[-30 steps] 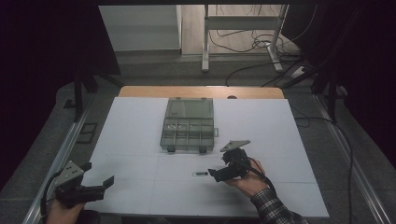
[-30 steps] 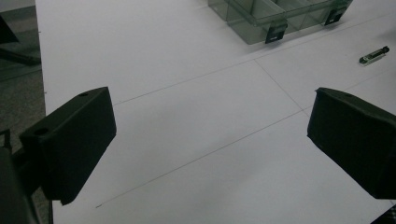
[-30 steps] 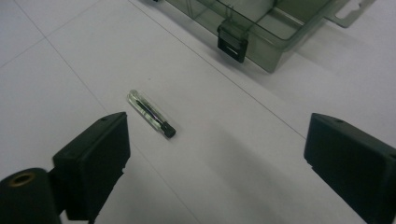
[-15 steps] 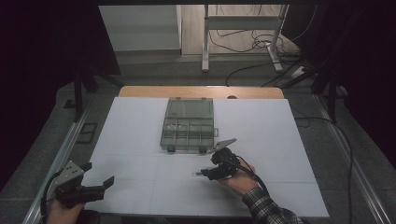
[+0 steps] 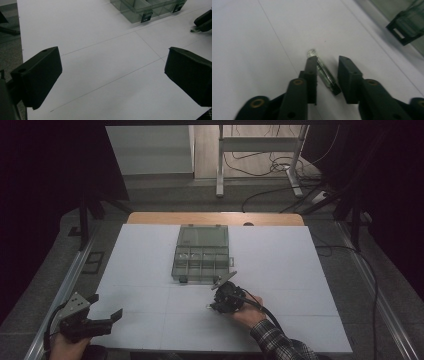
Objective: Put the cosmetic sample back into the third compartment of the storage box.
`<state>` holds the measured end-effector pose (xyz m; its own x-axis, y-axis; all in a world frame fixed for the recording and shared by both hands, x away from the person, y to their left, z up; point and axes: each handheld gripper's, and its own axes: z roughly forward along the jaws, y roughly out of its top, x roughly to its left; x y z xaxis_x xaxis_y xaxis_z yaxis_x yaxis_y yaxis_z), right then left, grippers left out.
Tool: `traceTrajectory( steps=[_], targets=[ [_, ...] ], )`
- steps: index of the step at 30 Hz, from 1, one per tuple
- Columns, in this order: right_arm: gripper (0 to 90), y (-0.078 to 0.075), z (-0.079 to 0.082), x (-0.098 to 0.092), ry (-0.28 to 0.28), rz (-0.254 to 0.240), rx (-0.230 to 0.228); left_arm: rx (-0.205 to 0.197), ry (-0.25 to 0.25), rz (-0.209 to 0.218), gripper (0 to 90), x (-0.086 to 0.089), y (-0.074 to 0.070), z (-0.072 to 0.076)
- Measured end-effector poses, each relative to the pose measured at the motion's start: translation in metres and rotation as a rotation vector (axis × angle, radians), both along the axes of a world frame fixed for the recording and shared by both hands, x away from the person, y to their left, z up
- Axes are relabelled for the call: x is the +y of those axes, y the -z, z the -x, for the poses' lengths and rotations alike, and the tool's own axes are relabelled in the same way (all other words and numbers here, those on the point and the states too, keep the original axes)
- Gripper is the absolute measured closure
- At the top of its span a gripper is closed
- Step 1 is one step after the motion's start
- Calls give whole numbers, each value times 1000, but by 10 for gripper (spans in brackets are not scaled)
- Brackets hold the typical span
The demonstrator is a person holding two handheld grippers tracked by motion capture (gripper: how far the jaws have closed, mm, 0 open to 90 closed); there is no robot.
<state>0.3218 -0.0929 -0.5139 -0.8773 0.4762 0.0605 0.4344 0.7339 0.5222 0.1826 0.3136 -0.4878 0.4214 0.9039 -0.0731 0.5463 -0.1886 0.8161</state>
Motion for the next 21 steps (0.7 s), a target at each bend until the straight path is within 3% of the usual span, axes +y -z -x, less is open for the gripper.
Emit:
traceTrajectory(
  steps=[2, 8, 21],
  targets=[
    [800, 1, 1, 2, -16, 31, -37, -1, 0, 1, 17, 0, 0, 0],
    [808, -1, 3, 3, -14, 46, -41, -2, 2, 1, 17, 0, 0, 0],
    [809, -11, 1, -6, 17, -18, -58, 0, 4, -8, 17, -1, 0, 0]
  ],
)
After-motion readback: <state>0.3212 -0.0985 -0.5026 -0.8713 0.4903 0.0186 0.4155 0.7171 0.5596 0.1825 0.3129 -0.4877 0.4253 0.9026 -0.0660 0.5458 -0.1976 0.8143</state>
